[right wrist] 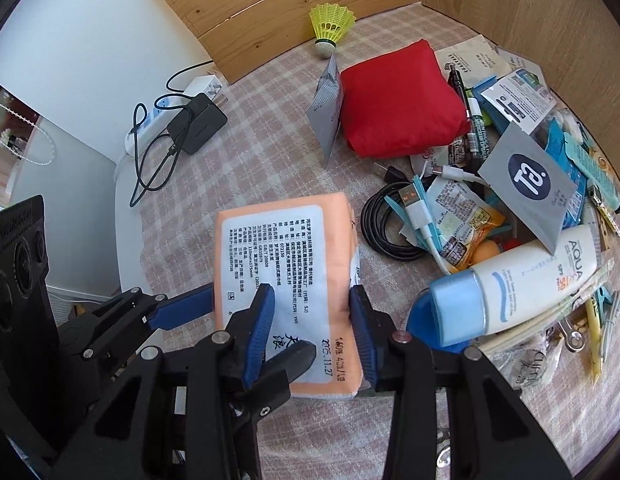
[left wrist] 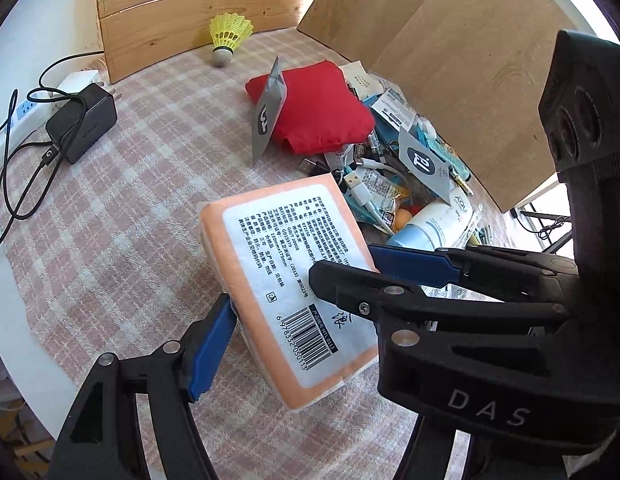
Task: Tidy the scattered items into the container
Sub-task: 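Lift the orange-edged box with both grippers and carry it over the tray, then open both grippers to release the box onto the tray contents, then move both grippers back toward the scattered items, then grasp the white USB cable with the right gripper while the left gripper grasps the silver wrench, then lift the cable and wrench and carry both over the tray, then open both grippers to drop the cable and wrench into the tray, then move both grippers back over the remaining pile, then grasp the yellow straw packet with the right gripper while the left gripper grasps the white AQUA sunscreen tube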
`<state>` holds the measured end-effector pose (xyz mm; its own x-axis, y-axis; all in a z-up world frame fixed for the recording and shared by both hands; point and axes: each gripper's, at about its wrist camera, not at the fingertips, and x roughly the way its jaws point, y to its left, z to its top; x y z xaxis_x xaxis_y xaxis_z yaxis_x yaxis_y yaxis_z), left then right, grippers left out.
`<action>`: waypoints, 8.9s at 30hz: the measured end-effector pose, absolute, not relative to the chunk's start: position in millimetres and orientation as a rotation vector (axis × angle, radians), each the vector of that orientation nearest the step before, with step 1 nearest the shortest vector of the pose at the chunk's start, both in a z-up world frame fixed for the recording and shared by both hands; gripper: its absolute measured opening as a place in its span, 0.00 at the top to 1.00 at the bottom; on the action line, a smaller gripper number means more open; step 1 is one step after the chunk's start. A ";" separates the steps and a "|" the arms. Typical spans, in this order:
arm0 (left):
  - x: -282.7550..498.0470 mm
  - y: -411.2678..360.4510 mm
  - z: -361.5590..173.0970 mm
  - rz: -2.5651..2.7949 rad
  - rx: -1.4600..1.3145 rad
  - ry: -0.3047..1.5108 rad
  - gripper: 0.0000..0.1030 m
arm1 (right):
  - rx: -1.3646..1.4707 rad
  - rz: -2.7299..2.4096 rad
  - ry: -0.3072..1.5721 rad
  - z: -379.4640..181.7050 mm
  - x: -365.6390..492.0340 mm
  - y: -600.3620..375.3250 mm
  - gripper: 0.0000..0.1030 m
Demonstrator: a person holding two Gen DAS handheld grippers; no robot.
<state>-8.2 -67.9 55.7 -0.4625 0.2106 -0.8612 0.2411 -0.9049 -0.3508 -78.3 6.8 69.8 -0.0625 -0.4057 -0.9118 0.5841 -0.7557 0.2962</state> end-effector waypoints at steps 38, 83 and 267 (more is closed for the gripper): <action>85.0 373.4 147.9 -3.299 2.167 -0.184 0.35 | 1.704 -2.634 -0.621 161.7 135.1 468.5 0.63; 10.3 124.9 80.6 -2.916 1.888 -0.097 0.37 | 1.675 -2.400 -0.300 118.6 -65.6 316.0 0.61; -38.5 172.4 6.8 -2.871 2.292 -0.588 0.57 | 1.835 -2.016 0.189 35.1 -68.6 265.7 0.88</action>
<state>-38.5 172.4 6.8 -0.1401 0.2434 -0.9598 -0.6011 -0.7912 -0.1129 -68.6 265.7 35.1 -0.0527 -0.2039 -0.9776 0.3823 -0.9085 0.1689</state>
